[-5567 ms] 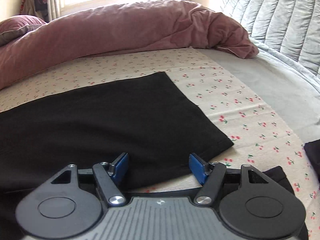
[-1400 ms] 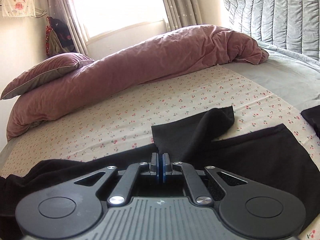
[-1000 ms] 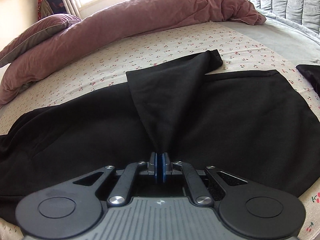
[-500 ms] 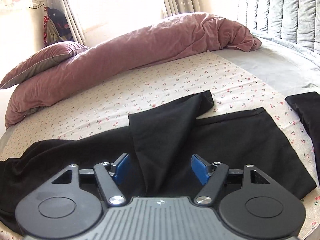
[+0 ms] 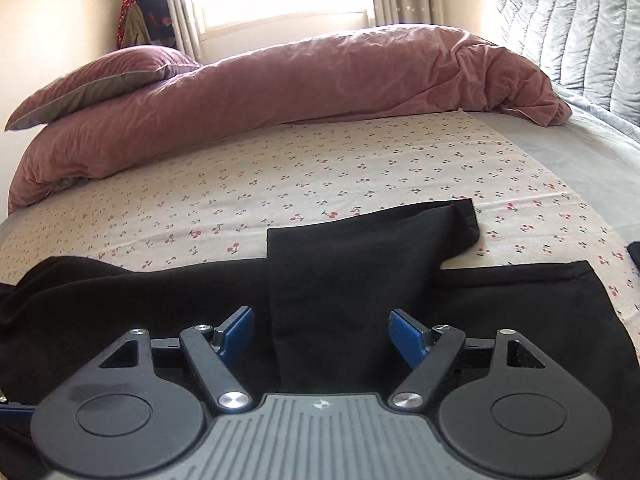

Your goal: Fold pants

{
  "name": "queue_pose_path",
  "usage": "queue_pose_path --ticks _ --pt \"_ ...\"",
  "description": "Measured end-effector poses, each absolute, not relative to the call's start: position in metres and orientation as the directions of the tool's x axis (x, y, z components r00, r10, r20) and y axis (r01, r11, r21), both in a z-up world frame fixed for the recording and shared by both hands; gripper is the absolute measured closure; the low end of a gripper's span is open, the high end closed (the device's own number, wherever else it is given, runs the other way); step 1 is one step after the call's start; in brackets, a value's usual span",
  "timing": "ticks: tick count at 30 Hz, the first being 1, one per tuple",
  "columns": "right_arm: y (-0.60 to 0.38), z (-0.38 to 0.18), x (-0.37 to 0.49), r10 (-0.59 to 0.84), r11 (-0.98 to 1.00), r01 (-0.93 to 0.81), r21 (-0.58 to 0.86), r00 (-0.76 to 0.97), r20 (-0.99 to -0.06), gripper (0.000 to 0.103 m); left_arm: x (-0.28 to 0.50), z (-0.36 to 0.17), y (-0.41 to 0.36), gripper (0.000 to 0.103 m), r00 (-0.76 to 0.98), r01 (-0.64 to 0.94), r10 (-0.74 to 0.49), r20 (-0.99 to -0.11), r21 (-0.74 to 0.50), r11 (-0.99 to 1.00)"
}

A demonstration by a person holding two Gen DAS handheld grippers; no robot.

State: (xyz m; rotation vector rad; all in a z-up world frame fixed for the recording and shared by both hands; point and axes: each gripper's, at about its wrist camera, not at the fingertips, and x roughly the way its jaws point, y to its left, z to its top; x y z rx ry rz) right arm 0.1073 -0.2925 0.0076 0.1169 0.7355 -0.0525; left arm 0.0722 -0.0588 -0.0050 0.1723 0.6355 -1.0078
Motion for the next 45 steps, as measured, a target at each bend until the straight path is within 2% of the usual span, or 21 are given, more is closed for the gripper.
queue_pose_path --ticks 3,4,6,8,9,10,13,17,24,26,27,28,29,30,31,34,39,41,42,43,45 --pt "-0.275 -0.004 0.130 -0.007 1.000 0.011 0.002 0.740 -0.673 0.045 0.068 -0.015 -0.064 0.027 0.344 0.859 -0.737 -0.582 -0.122 0.497" --pt "-0.272 -0.010 0.135 -0.026 0.999 0.005 -0.033 0.730 -0.683 0.052 0.067 -0.018 -0.065 0.032 0.351 0.860 -0.728 -0.589 -0.104 0.499" --pt "-0.268 -0.021 0.143 -0.082 0.994 0.011 -0.108 0.724 -0.684 0.059 0.067 -0.021 -0.064 0.041 0.372 0.860 -0.720 -0.585 -0.076 0.506" --pt "-0.268 -0.021 0.144 -0.119 0.989 0.028 -0.148 0.742 -0.659 0.083 0.069 -0.018 -0.060 0.048 0.373 0.854 -0.723 -0.582 -0.089 0.512" --pt "-0.270 -0.017 0.144 -0.150 0.986 0.061 -0.158 0.745 -0.649 0.103 0.072 -0.017 -0.058 0.057 0.373 0.848 -0.725 -0.579 -0.105 0.520" --pt "-0.273 -0.014 0.142 -0.168 0.984 0.087 -0.156 0.747 -0.643 0.103 0.075 -0.016 -0.056 0.066 0.376 0.839 -0.723 -0.579 -0.119 0.531" --pt "-0.291 0.000 0.130 -0.224 0.974 0.185 -0.128 0.760 -0.611 0.103 0.082 -0.014 -0.048 0.084 0.384 0.811 -0.717 -0.581 -0.159 0.563" --pt "-0.341 0.020 0.097 -0.272 0.941 0.339 0.002 0.760 -0.591 0.103 0.085 -0.010 -0.041 0.099 0.359 0.801 -0.734 -0.577 -0.212 0.559" --pt "-0.418 0.015 0.020 -0.198 0.820 0.491 0.295 0.727 -0.658 0.103 0.075 -0.007 -0.043 0.103 0.339 0.830 -0.731 -0.592 -0.177 0.528" --pt "-0.425 0.007 0.007 -0.154 0.788 0.502 0.358 0.722 -0.674 0.100 0.069 -0.010 -0.047 0.103 0.349 0.840 -0.710 -0.611 -0.133 0.526" --pt "-0.429 0.003 0.002 -0.129 0.770 0.503 0.393 0.725 -0.676 0.096 0.067 -0.011 -0.050 0.103 0.355 0.846 -0.702 -0.618 -0.108 0.522" --pt "-0.430 0.001 0.000 -0.117 0.757 0.505 0.415 0.729 -0.674 0.084 0.064 -0.013 -0.052 0.103 0.368 0.848 -0.695 -0.618 -0.084 0.523" --pt "-0.432 -0.001 0.000 -0.114 0.743 0.513 0.429 0.729 -0.675 0.078 0.062 -0.013 -0.053 0.102 0.380 0.848 -0.692 -0.614 -0.068 0.526" --pt "-0.434 -0.003 0.000 -0.121 0.731 0.526 0.435 0.727 -0.676 0.069 0.059 -0.014 -0.054 0.099 0.393 0.848 -0.689 -0.609 -0.050 0.528" --pt "-0.435 -0.004 -0.001 -0.129 0.720 0.533 0.444 0.731 -0.670 0.064 0.057 -0.014 -0.055 0.096 0.401 0.849 -0.687 -0.605 -0.036 0.527" --pt "-0.442 -0.004 -0.002 -0.137 0.685 0.552 0.475 0.738 -0.660 0.063 0.054 -0.015 -0.058 0.096 0.417 0.852 -0.683 -0.599 -0.004 0.524" --pt "-0.444 -0.008 0.010 -0.208 0.678 0.589 0.440 0.727 -0.654 0.065 0.053 -0.017 -0.068 0.095 0.451 0.848 -0.667 -0.593 0.053 0.527" --pt "-0.443 -0.011 0.018 -0.269 0.693 0.612 0.381 0.710 -0.651 0.076 0.051 -0.019 -0.073 0.095 0.468 0.844 -0.658 -0.590 0.078 0.530" --pt "-0.443 -0.013 0.023 -0.301 0.702 0.623 0.345 0.698 -0.650 0.091 0.050 -0.019 -0.076 0.095 0.478 0.840 -0.653 -0.587 0.090 0.534" --pt "-0.442 -0.013 0.025 -0.327 0.708 0.635 0.310 0.684 -0.652 0.101 0.049 -0.020 -0.078 0.099 0.485 0.838 -0.650 -0.586 0.098 0.537" --pt "-0.437 -0.007 0.018 -0.369 0.711 0.652 0.265 0.666 -0.648 0.101 0.046 -0.018 -0.079 0.103 0.494 0.835 -0.647 -0.581 0.110 0.539"
